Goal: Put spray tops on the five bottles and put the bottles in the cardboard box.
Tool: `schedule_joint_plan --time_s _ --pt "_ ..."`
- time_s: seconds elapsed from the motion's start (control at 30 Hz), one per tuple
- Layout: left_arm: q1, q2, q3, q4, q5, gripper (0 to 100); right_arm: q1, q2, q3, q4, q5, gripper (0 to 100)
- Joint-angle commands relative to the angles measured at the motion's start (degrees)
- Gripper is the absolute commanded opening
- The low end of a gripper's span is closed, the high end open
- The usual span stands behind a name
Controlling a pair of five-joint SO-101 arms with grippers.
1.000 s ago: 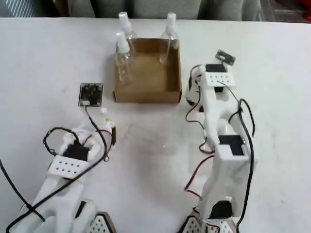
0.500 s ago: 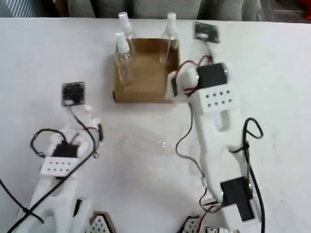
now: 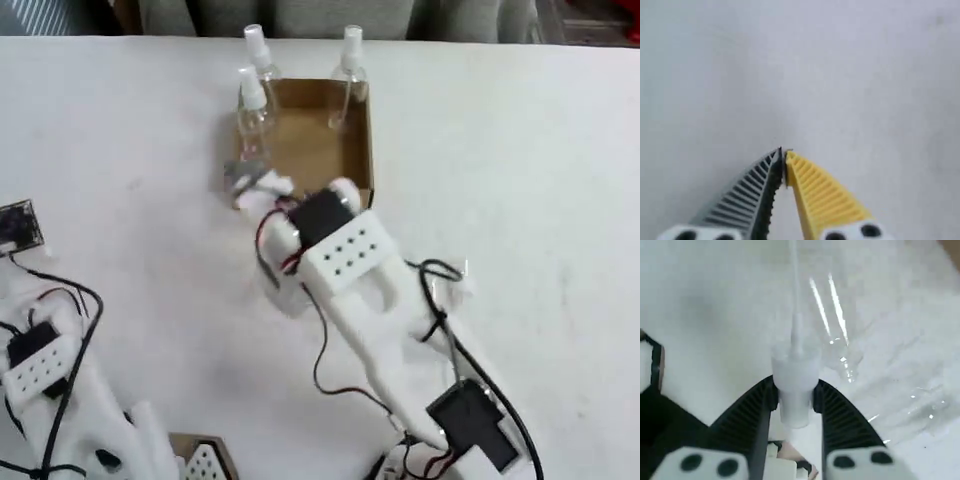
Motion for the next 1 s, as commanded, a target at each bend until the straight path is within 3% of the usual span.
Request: schedule_joint_plan --time_s 0.0,0.2,0.43,0.5,0.63,0.9,0.97 --pt "-3.6 -1.5 -3.7 -1.9 -1.2 2 -3.5 -2.8 7.6 -2.9 5.8 1.8" --pt "-3.5 -1.5 -3.5 -2.4 -4.1 2 -5.6 -2.4 21.9 -13.1 11.8 3.2" --pt "-1.9 -1.8 -3.7 -2.0 -4.2 2 0.3 -2.9 24.4 -17.9 11.7 32.8" --pt "-1.0 -1.8 -3.4 -2.0 -4.2 2 2.4 -2.9 24.0 -18.1 12.0 36.2" --pt "2.2 -1.8 -3.5 -1.9 -4.2 2 8.1 -3.0 19.0 -15.4 11.3 31.1" --pt "15.1 -1.9 -3.9 1.8 -4.3 2 26.2 -3.0 6.1 -6.4 -5.6 1.6" --pt "18.9 -1.9 -3.9 2.9 -4.3 2 30.8 -3.3 6.2 -6.4 -8.3 2.6"
